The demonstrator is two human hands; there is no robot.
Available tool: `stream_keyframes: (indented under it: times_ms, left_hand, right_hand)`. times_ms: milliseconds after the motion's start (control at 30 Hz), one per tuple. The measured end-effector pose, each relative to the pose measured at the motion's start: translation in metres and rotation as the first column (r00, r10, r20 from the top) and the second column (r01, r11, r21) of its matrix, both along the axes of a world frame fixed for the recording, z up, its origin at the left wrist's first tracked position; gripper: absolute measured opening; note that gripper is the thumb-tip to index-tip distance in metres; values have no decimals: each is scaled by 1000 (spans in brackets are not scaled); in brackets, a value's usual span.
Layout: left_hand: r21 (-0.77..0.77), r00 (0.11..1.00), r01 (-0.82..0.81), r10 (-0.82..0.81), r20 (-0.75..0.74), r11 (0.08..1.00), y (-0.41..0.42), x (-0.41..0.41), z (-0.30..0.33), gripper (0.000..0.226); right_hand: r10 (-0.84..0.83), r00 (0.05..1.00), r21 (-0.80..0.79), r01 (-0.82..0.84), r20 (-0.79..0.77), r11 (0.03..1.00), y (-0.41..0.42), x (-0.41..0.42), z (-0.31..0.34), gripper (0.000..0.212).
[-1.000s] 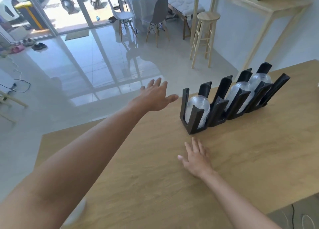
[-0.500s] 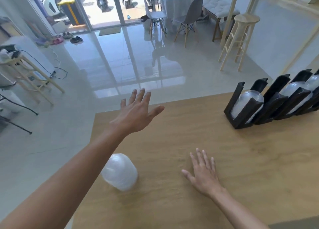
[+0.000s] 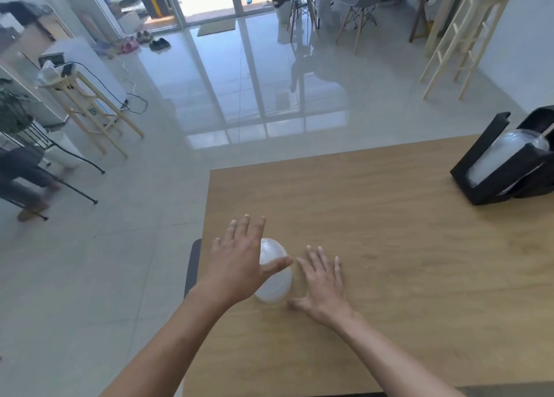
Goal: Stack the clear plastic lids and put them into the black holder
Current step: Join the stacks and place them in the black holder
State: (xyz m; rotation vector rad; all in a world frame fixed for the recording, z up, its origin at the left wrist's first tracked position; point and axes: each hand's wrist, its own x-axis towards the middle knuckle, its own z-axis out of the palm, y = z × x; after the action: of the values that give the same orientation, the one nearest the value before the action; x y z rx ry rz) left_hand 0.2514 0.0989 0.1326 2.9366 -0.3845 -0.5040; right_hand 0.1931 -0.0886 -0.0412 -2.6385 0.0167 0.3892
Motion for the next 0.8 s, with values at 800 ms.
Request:
stream_keyframes:
  times_ms: [800]
  left_hand:
    - [-519,952,-305,242,-187,799,29,-1,-29,101]
  right_hand:
    - [-89,975,106,68,205,992,28,0,6,102]
